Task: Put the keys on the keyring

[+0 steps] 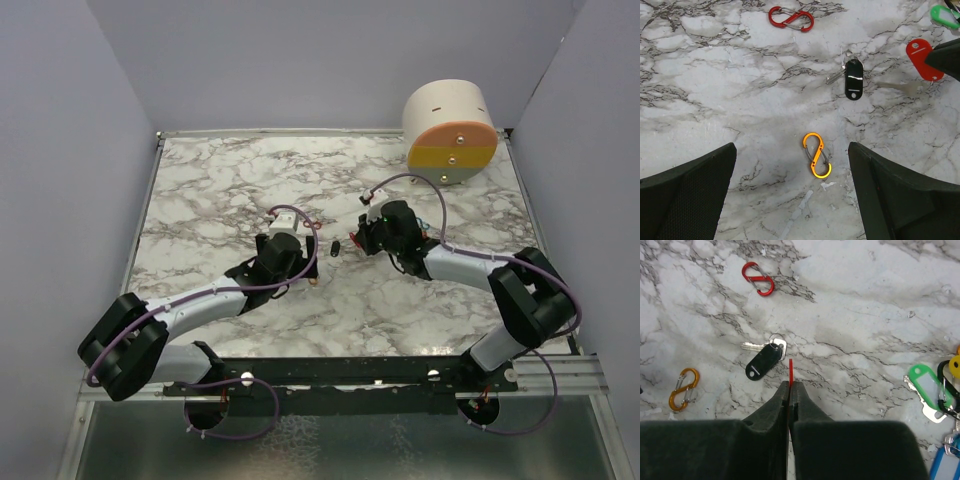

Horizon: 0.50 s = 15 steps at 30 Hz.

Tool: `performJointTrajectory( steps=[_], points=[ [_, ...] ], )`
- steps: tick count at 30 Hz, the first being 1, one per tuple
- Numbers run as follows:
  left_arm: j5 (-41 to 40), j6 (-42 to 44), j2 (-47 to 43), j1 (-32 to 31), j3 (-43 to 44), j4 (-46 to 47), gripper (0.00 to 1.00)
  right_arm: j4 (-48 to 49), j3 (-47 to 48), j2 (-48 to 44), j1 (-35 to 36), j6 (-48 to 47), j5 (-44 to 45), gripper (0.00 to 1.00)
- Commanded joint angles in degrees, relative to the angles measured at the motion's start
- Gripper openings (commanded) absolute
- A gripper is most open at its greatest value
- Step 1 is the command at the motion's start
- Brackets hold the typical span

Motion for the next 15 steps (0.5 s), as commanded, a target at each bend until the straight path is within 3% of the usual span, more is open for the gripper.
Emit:
performJointTrajectory(
  steps=[1, 15],
  points=[
    [-0.79, 0.27, 0.57, 0.54, 0.96, 1.80, 0.95, 6.58, -2.75, -5.10, 0.26, 1.36, -0.03, 0.01],
    [0.56, 1.68, 14.45, 4.18, 10.10, 5.27, 0.79, 13.36, -9.25, -15.75, 0.25, 3.57, -0.14, 0.01]
  ],
)
